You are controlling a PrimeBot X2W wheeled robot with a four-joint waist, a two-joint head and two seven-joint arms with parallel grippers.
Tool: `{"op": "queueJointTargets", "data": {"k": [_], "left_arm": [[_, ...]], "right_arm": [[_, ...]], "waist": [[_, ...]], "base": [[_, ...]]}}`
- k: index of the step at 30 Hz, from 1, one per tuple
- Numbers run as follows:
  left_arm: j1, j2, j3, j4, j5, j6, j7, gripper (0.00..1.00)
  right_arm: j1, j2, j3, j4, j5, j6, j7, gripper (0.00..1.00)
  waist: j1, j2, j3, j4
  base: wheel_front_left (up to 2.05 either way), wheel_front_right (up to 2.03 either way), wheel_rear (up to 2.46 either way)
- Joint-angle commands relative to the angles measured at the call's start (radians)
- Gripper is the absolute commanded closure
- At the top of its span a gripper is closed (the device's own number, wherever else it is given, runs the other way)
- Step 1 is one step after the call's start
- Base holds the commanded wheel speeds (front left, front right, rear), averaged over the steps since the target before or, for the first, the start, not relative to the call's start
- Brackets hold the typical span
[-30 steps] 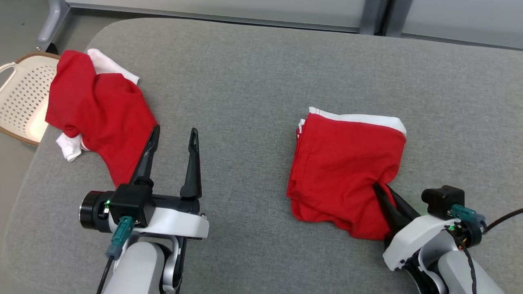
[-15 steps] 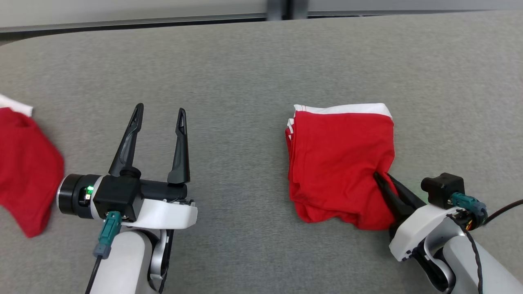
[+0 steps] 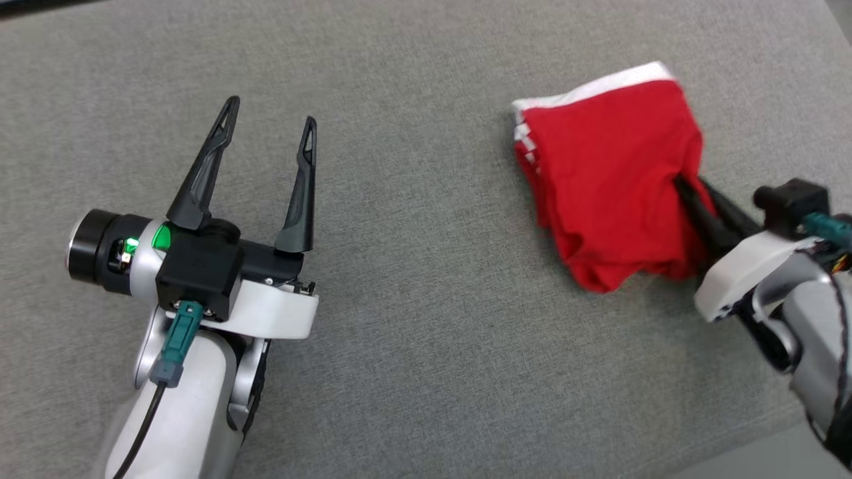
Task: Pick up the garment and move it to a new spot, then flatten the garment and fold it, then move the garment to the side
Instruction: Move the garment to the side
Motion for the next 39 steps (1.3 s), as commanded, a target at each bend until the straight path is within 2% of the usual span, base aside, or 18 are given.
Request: {"op": "queueJointTargets", "data": {"k": [1,10,15,16,17,18,19,22,25,30,33,39], "left_arm": [[-0.029,0.011,-0.006,-0.014,0.014,-0.007,0.009,0.0],[-0.124,0.015,-0.054,-0.077,0.055,-0.027,0.054,0.0],[-0.15,0.018,-0.066,-0.097,0.07,-0.031,0.059,0.0],[-0.153,0.019,-0.068,-0.1,0.071,-0.031,0.062,0.0],[-0.157,0.02,-0.069,-0.102,0.072,-0.031,0.062,0.0],[-0.16,0.021,-0.071,-0.102,0.073,-0.032,0.063,0.0],[-0.163,0.022,-0.072,-0.101,0.073,-0.033,0.063,0.0],[-0.163,0.022,-0.074,-0.09,0.063,-0.032,0.06,0.0],[-0.152,0.019,-0.072,-0.076,0.053,-0.026,0.05,0.0],[-0.114,0.017,-0.062,-0.036,0.024,-0.015,0.023,0.0],[-0.079,0.019,-0.053,-0.019,0.006,-0.008,0.011,0.0],[0.007,0.041,-0.025,-0.001,-0.024,0.015,0.006,0.0]], "right_arm": [[-0.039,-0.034,-0.001,0.027,0.01,-0.002,-0.019,1.0],[-0.214,-0.221,-0.017,0.236,0.038,-0.002,-0.055,1.0],[-0.285,-0.251,-0.028,0.3,0.049,-0.002,-0.071,1.0],[-0.301,-0.255,-0.033,0.317,0.045,-0.002,-0.074,0.75],[-0.319,-0.255,-0.049,0.337,0.051,-0.002,-0.079,0.62],[-0.325,-0.244,-0.059,0.364,0.059,-0.002,-0.08,0.26],[-0.333,-0.237,-0.069,0.388,0.058,-0.002,-0.082,0.0],[-0.351,-0.215,-0.105,0.444,0.074,-0.002,-0.087,0.0],[-0.329,-0.187,-0.157,0.448,0.101,-0.002,-0.089,0.0],[-0.206,-0.159,-0.31,0.324,0.106,-0.002,-0.089,0.0],[-0.094,-0.118,-0.416,0.224,0.074,-0.002,-0.089,0.0],[0.113,0.037,-0.597,0.005,-0.035,-0.002,-0.087,0.0]], "waist": [[0.0,0.0,0.079,-0.051],[0.0,0.0,0.216,-0.031],[0.0,0.0,0.259,-0.023],[0.0,0.0,0.267,-0.022],[0.0,0.0,0.274,-0.022],[0.0,0.0,0.277,-0.022],[0.0,0.0,0.279,-0.022],[0.0,0.0,0.276,-0.023],[0.0,0.0,0.254,-0.031],[0.0,0.0,0.179,-0.043],[0.0,0.0,0.129,-0.052],[0.0,0.0,0.039,-0.074]], "base": [[0.0,0.0,0.0],[0.0,0.0,0.0],[0.0,0.0,0.0],[0.0,0.0,0.0],[0.0,0.0,0.0],[0.0,0.0,0.0],[0.0,0.0,0.0],[0.0,0.0,0.0],[0.0,0.0,0.0],[0.0,0.0,0.0],[0.0,0.0,0.0],[0.0,0.0,0.0]]}}
